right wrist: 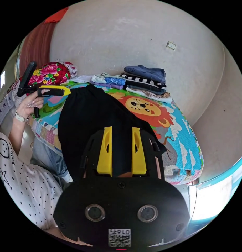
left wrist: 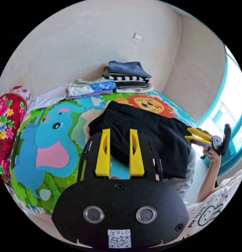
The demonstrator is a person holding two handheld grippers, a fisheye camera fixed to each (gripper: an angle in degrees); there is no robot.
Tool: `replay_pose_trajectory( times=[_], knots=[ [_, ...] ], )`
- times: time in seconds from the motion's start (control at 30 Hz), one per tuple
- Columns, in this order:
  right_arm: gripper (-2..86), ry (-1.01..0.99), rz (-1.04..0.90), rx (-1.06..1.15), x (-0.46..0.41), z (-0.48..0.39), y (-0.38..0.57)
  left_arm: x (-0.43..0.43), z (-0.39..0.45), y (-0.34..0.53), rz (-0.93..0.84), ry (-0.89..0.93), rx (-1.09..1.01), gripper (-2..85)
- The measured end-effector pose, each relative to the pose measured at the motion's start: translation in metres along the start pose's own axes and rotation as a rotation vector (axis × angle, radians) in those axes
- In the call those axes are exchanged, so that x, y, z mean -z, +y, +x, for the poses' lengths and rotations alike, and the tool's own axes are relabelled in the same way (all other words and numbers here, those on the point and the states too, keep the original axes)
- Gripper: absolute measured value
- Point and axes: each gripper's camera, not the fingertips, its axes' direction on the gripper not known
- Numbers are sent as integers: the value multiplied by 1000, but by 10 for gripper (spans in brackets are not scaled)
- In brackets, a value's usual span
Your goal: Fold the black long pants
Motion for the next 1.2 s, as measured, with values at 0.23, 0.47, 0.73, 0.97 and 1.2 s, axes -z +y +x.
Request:
replay_pose_trajectory(
  times=[0.23,0.47,0.73,0.97,1.2],
  knots=[
    [120,-9,-6,11,4,-16,2,-49,26,22,-13,40,-11,6],
    [149,-222,142,191,18,-73,-3,-37,162,49,28,861,-481,-8],
    [15,-55,115,65,-8,-90,1,-24,124,54,166,230,-380,16],
    [5,172,145,-303,11,4,55,-92,24,47,-72,-64,12,74],
    [104,90,46,-183,-46,-26,76,-148,63,48,-67,-13,-96,17]
  ],
)
